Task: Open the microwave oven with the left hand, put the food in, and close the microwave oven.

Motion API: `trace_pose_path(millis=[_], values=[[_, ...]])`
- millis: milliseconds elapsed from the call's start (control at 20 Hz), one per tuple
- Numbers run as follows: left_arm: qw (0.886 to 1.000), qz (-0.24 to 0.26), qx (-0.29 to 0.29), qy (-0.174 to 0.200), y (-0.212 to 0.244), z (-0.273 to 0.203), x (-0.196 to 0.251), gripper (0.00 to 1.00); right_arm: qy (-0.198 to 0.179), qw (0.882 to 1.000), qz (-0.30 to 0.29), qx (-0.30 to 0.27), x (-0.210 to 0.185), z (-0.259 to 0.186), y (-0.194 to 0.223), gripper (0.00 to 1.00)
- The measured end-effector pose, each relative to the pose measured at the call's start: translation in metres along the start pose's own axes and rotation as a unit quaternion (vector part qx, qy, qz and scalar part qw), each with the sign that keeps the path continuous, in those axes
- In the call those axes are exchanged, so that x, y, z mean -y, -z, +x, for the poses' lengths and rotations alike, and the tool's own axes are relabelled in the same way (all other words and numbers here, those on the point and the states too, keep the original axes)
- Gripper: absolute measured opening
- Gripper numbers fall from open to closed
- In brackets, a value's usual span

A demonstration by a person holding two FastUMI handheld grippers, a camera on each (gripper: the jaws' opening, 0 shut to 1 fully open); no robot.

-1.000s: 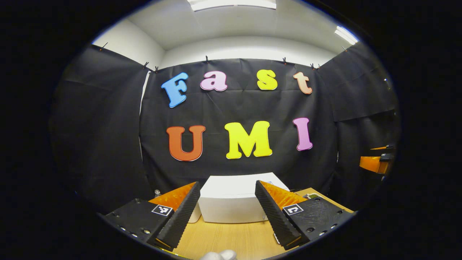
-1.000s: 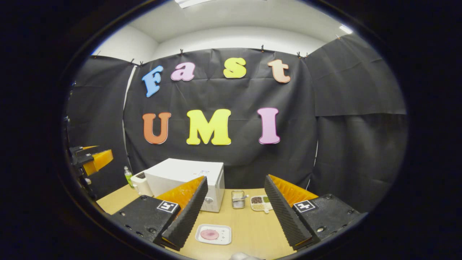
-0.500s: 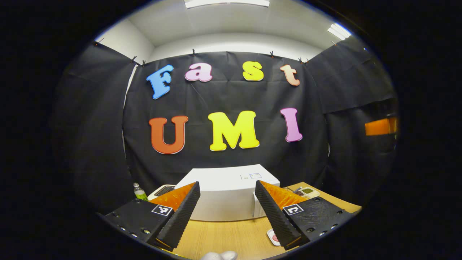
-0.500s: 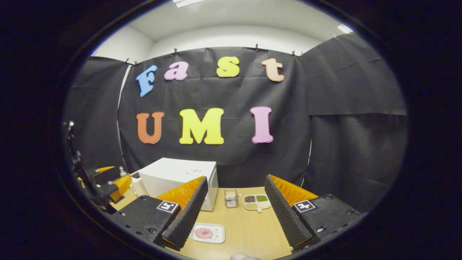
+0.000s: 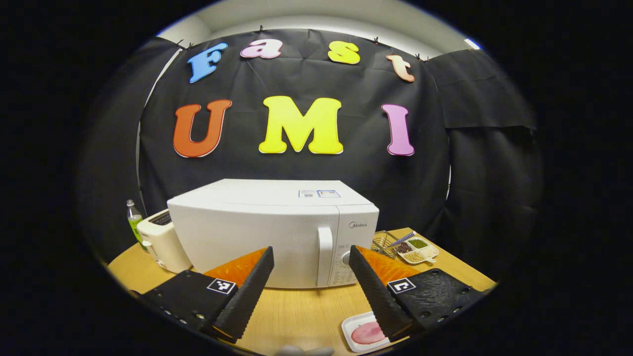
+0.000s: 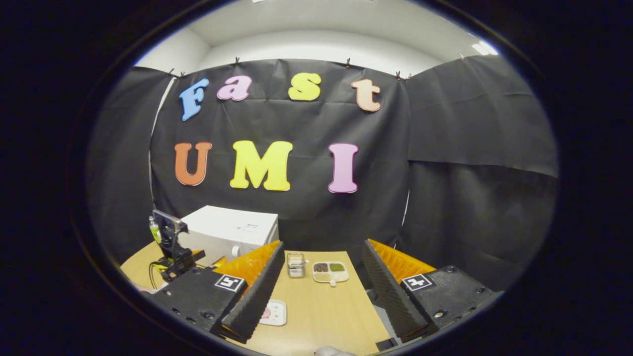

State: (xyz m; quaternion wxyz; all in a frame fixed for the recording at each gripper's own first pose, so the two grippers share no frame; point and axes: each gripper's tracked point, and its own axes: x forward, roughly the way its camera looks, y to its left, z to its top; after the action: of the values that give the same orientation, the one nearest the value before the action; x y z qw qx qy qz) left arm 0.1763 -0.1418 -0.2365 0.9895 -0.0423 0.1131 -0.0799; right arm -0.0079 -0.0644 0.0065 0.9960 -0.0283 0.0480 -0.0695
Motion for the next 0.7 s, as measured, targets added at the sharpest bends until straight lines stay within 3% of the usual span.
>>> trace_pose_path(millis=[50, 100, 150, 200, 250, 300, 350, 400, 450, 500, 550, 600, 650, 700], values=[[1.0, 0.006, -0.007, -0.005, 0.01, 0.015, -0.001, 0.95, 0.002, 1.0, 0.004, -0.006, 0.001, 0.001, 0.002, 0.92], [1.0, 0.008, -0.023, -0.009, 0.022, 0.028, 0.0, 0.95, 0.004, 1.0, 0.009, -0.012, 0.002, 0.004, 0.005, 1.0], [1.0, 0.008, -0.026, -0.008, 0.027, 0.04, 0.004, 0.95, 0.007, 1.0, 0.014, -0.019, 0.004, 0.007, 0.008, 1.0], [1.0, 0.01, -0.026, -0.007, 0.032, 0.05, 0.007, 0.95, 0.008, 1.0, 0.015, -0.023, 0.005, 0.009, 0.01, 0.92], [0.999, 0.014, -0.028, -0.006, 0.037, 0.058, 0.01, 0.95, 0.009, 0.999, 0.016, -0.026, 0.005, 0.011, 0.012, 1.0], [0.999, 0.025, -0.024, -0.005, 0.038, 0.066, 0.011, 0.95, 0.012, 0.999, 0.014, -0.031, 0.006, 0.013, 0.013, 1.0], [0.999, 0.031, -0.026, -0.008, 0.041, 0.072, 0.012, 0.95, 0.014, 0.999, 0.01, -0.034, 0.008, 0.015, 0.014, 0.92], [0.999, 0.03, -0.026, -0.005, 0.042, 0.076, 0.015, 0.95, 0.017, 0.999, 0.009, -0.034, 0.01, 0.016, 0.014, 1.0], [0.999, 0.029, -0.025, 0.0, 0.043, 0.078, 0.019, 0.92, 0.019, 0.999, 0.008, -0.034, 0.011, 0.017, 0.014, 1.0], [0.999, 0.032, -0.027, 0.003, 0.044, 0.081, 0.021, 0.81, 0.021, 0.999, 0.009, -0.036, 0.013, 0.018, 0.015, 1.0], [0.999, 0.032, -0.028, 0.007, 0.045, 0.083, 0.023, 0.81, 0.02, 0.999, 0.01, -0.037, 0.013, 0.019, 0.016, 1.0], [0.999, 0.028, -0.033, 0.013, 0.048, 0.084, 0.025, 0.7, 0.02, 0.999, 0.012, -0.037, 0.013, 0.018, 0.017, 1.0], [0.999, 0.031, -0.029, -0.009, 0.045, 0.083, 0.016, 0.52, 0.022, 0.999, 0.013, -0.037, 0.014, 0.017, 0.017, 1.0], [0.999, 0.021, -0.031, -0.006, 0.044, 0.08, 0.015, 0.19, 0.023, 0.999, 0.013, -0.037, 0.015, 0.017, 0.018, 1.0]])
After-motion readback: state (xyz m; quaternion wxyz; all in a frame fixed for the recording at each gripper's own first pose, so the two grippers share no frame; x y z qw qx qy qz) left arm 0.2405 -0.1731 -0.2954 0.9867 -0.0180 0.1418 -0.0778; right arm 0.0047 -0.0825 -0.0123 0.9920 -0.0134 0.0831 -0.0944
